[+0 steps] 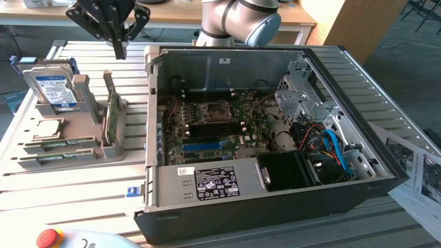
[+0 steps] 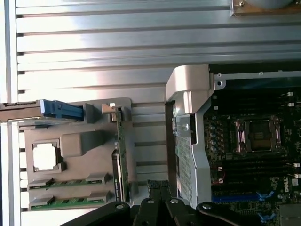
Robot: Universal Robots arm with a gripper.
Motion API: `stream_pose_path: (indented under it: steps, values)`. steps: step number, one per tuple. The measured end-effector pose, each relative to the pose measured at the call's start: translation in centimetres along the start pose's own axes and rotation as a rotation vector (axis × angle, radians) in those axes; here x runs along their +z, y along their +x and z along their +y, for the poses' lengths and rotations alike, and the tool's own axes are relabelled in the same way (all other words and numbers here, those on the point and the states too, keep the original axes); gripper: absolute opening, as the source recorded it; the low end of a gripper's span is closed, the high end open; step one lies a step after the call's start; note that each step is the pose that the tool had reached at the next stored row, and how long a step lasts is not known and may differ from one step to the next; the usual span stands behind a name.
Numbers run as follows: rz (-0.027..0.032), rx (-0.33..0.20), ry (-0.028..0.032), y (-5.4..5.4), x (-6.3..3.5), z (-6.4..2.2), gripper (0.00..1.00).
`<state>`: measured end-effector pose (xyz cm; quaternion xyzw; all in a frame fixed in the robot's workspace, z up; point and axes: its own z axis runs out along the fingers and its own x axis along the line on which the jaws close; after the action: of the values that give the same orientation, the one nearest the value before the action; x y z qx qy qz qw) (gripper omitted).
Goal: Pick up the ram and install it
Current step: 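Reach for the ram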
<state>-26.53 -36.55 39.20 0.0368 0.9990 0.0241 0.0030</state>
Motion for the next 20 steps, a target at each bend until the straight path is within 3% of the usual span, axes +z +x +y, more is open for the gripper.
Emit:
stream_pose_path:
  steps: [20]
  values:
    - [0.0001, 0.000, 0.0001, 6.0, 0.29, 0.92, 0.11]
